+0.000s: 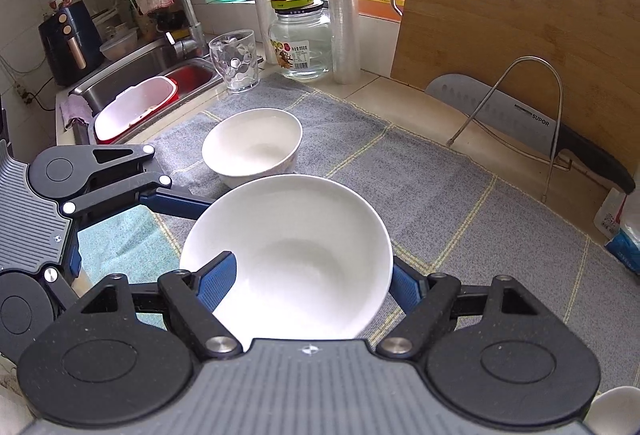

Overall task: Organize plates and bowls
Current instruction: 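Carry the white bowl with the right gripper and lower it into another bowl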

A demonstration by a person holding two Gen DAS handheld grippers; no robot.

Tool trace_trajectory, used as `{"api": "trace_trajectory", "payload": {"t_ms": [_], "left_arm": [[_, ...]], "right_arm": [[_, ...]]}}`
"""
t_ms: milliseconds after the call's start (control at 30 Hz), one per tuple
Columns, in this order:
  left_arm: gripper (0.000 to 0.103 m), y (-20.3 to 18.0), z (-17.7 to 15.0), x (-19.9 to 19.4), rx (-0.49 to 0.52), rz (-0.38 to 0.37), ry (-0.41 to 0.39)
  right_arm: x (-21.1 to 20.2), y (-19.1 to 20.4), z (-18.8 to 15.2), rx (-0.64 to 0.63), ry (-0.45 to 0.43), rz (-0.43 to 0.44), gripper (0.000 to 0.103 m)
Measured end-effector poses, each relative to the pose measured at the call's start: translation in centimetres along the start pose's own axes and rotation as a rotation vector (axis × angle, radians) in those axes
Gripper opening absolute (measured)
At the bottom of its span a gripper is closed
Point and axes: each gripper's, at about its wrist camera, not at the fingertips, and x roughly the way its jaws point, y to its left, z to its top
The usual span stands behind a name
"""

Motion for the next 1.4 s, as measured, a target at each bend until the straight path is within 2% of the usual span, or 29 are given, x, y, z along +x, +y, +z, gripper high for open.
{"api": "trace_trajectory", "payload": {"t_ms": [467,833,1400], "left_arm": [[0.083,-2.7,-1.3,-2.2,0.013,-0.04,0.016],[0.083,-3.6,-1.9,-1.3,0.021,-0.087,0.051],[0.083,-3.7,-2.5,-0.2,0.004,-0.101,0.097]], "right_arm": [[-2.5,2.3,-3.0,0.015,0.005,-0.015,0.085],[-2.9,2.2,-5.0,0.049,0.03,-0.037,0.085],[-1.9,2.3,-6.1,0.036,0.062,-0.046,0.085]]}}
